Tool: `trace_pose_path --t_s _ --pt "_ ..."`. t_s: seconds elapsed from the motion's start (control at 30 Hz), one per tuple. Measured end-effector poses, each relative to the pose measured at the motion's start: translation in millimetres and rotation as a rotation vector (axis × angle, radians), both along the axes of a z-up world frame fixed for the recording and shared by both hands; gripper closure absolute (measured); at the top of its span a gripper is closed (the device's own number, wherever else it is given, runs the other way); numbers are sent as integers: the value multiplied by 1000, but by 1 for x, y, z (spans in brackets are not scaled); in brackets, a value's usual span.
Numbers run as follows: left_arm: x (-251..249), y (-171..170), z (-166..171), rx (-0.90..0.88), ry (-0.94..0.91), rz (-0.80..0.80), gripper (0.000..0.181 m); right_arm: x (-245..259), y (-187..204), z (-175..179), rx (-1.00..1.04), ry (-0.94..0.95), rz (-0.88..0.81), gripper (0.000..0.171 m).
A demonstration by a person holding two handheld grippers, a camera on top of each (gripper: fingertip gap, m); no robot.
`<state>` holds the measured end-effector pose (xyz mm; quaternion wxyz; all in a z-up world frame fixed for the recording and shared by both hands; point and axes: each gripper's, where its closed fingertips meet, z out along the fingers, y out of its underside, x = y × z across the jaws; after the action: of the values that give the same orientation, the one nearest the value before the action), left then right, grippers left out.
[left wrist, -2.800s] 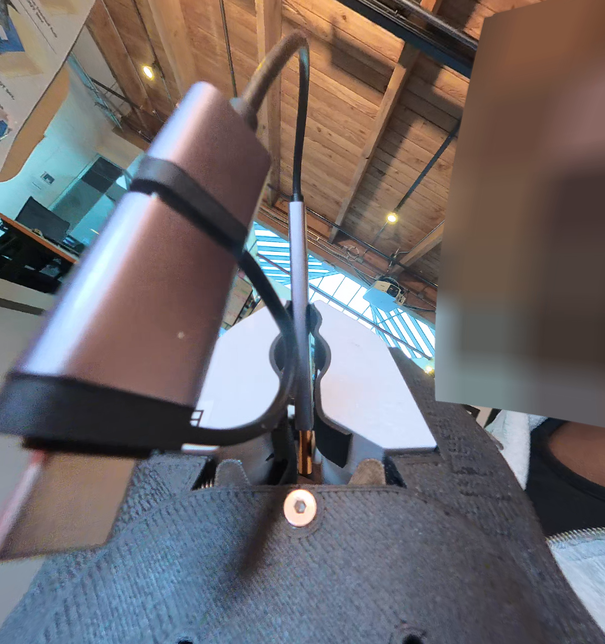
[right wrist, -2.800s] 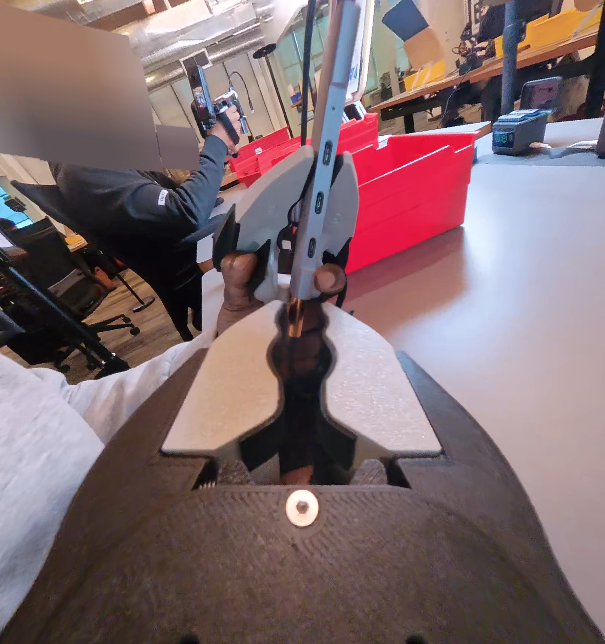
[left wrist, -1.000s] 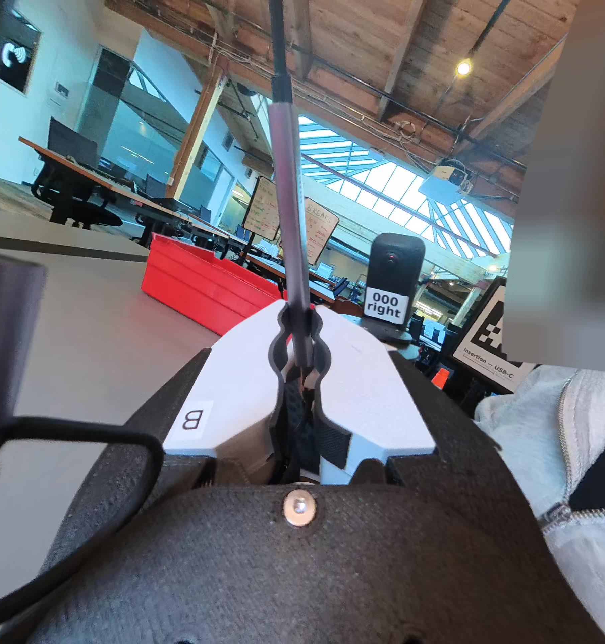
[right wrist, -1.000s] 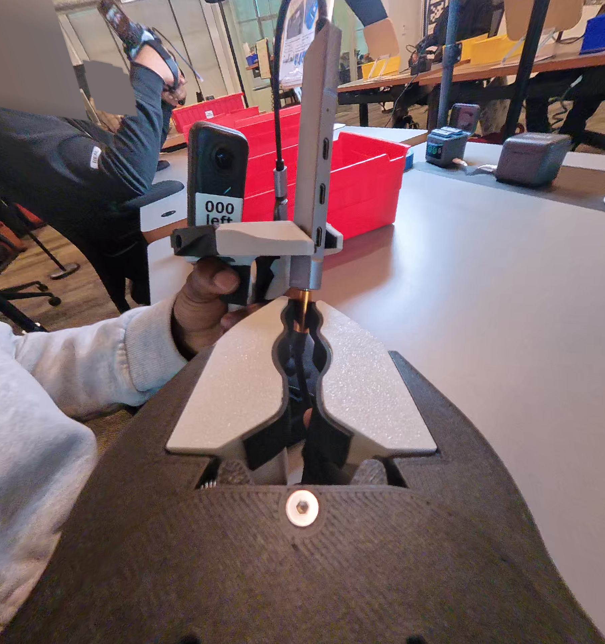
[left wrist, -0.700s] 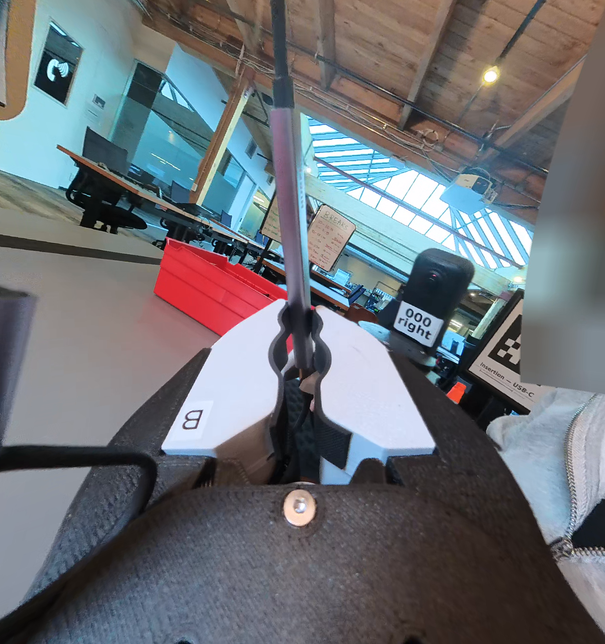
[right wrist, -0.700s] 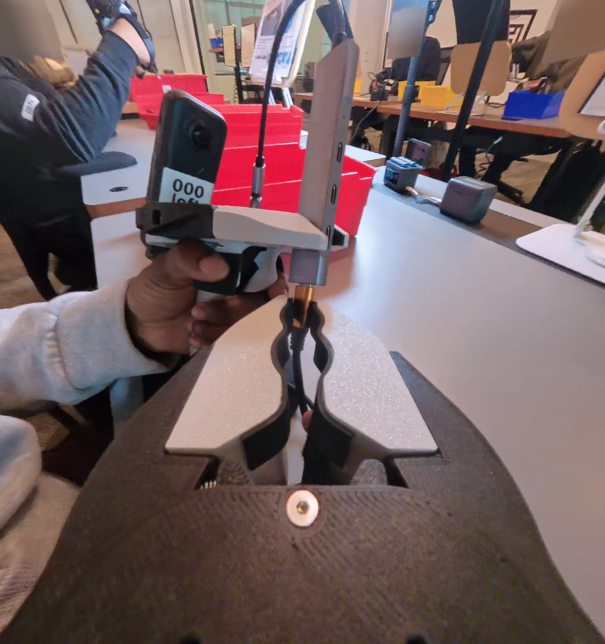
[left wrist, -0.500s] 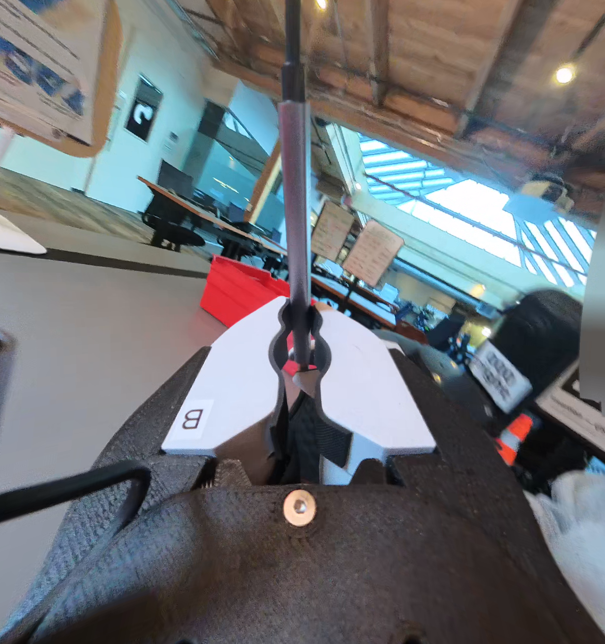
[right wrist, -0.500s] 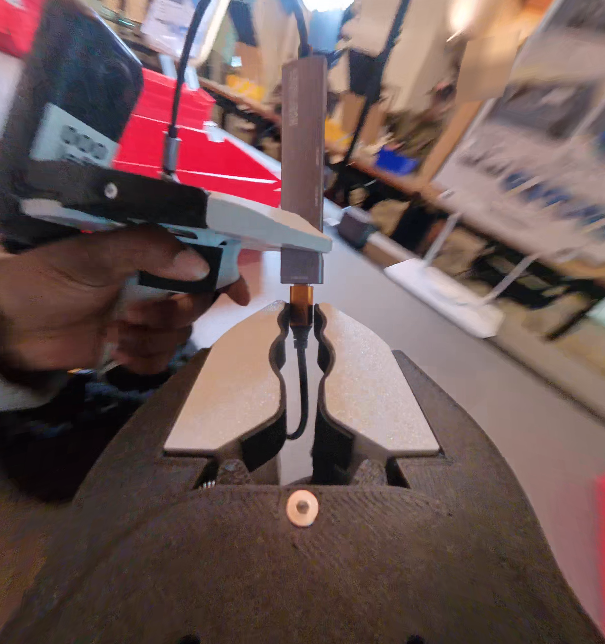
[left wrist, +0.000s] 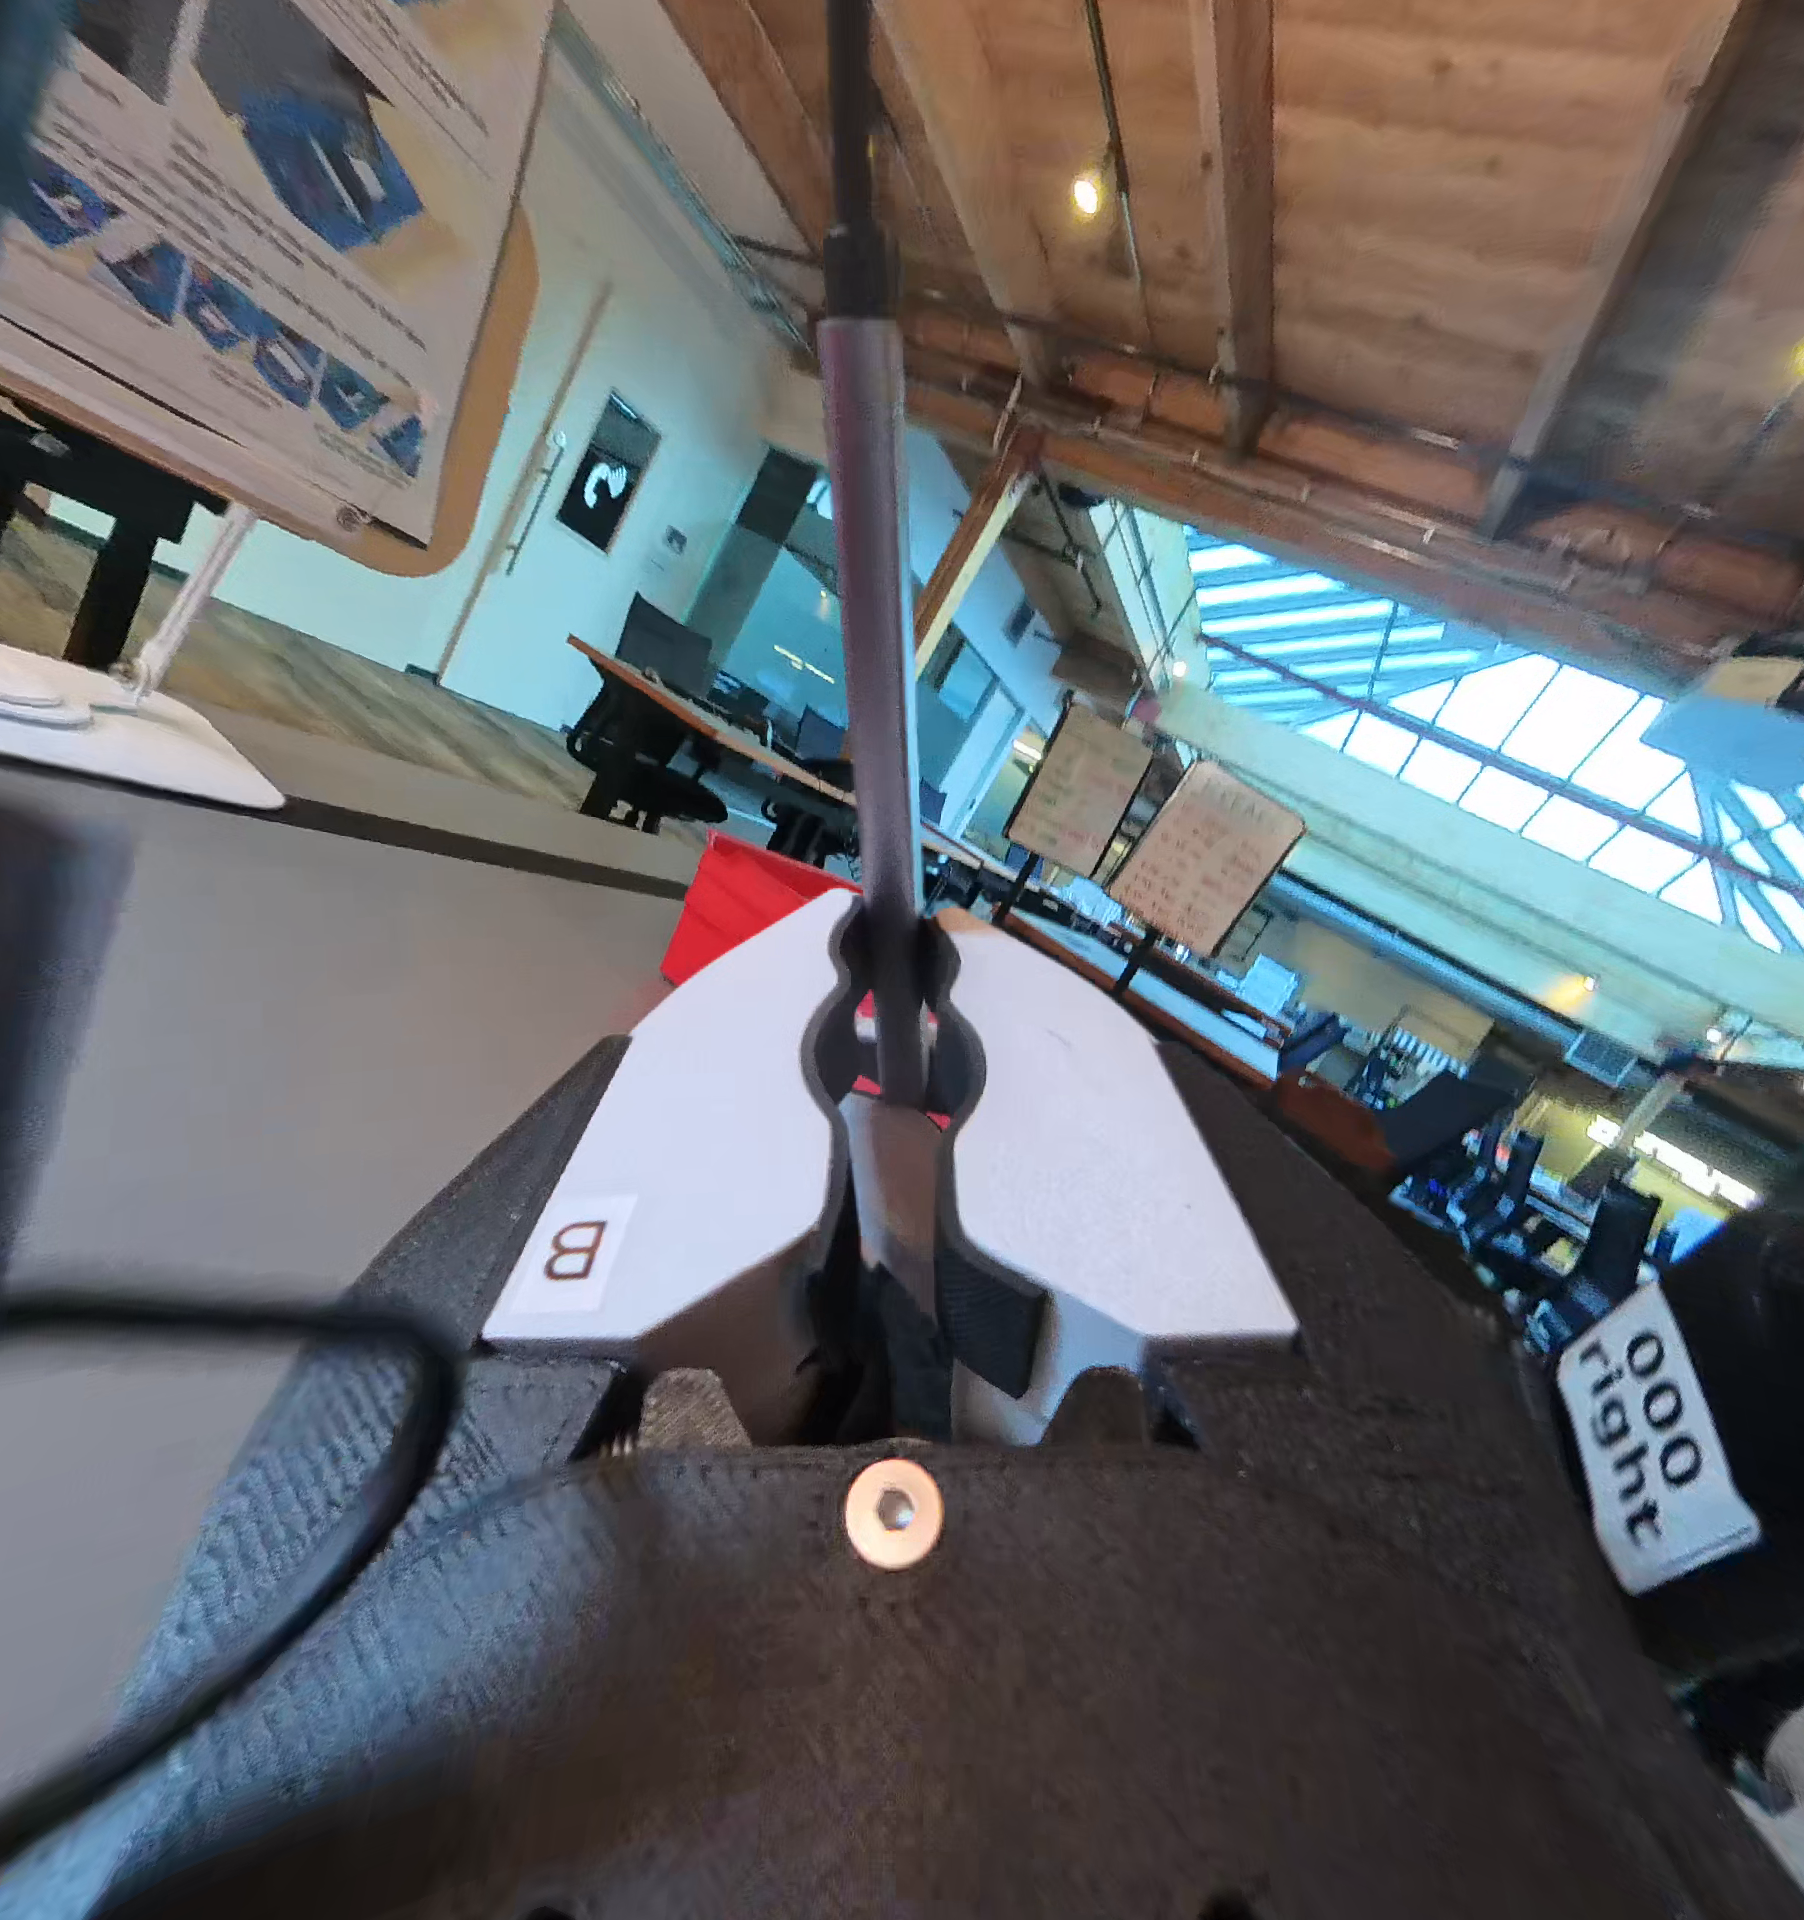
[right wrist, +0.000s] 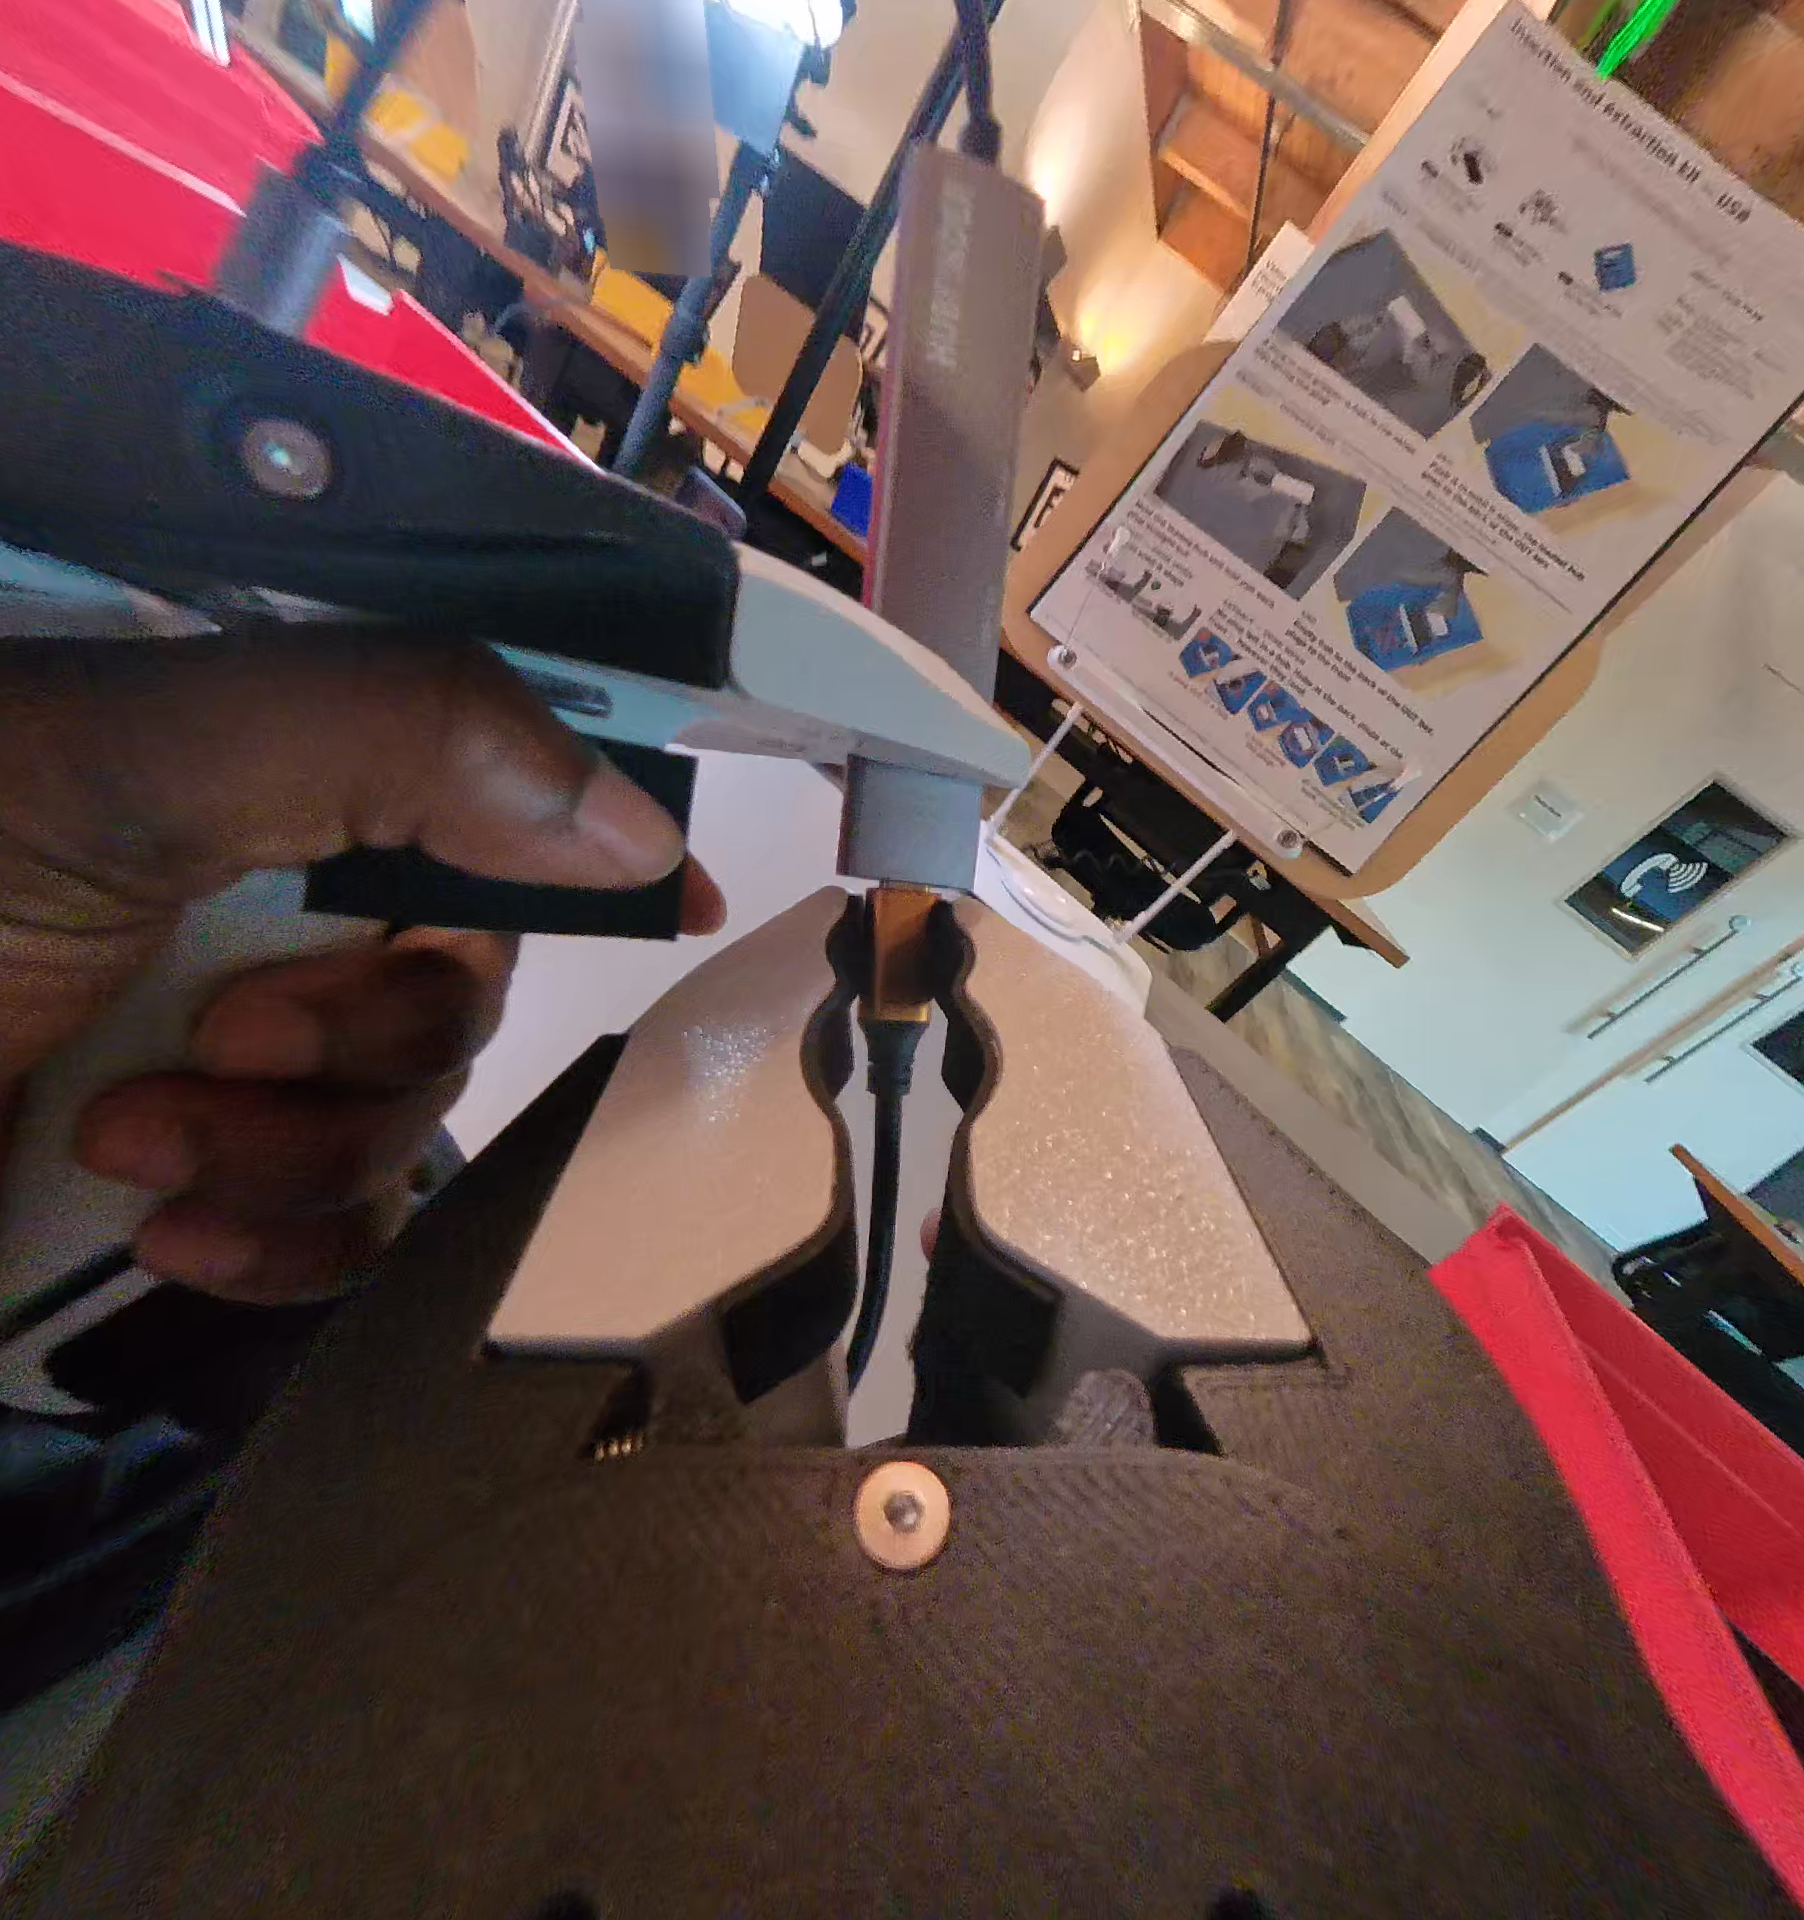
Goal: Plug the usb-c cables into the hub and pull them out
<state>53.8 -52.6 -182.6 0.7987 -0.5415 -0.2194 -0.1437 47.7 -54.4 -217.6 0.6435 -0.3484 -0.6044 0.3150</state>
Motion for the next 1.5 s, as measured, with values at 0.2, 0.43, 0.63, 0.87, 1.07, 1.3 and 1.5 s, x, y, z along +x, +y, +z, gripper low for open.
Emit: trace_pose_path --t_s 0.2,0.43,0.63,0.87,1.07,1.3,1.5 --pt "-3 -12 11 -19 71 38 172 4 -12 2 -4 58 39 158" --pt "-8 -18 34 5 170 73 173 12 -15 13 -35 106 59 159" --pt "-7 -26 56 64 194 64 170 19 -16 18 -124 96 137 167" --pt "-10 -20 39 40 182 84 171 20 -12 29 -273 97 185 138" --pt "2 -16 31 39 154 28 171 7 -16 17 -223 -17 168 137" --pt "8 -18 30 71 190 40 170 5 -16 20 -116 -10 122 148" --pt "12 -9 20 31 158 -33 154 5 -22 19 -96 -7 128 148"
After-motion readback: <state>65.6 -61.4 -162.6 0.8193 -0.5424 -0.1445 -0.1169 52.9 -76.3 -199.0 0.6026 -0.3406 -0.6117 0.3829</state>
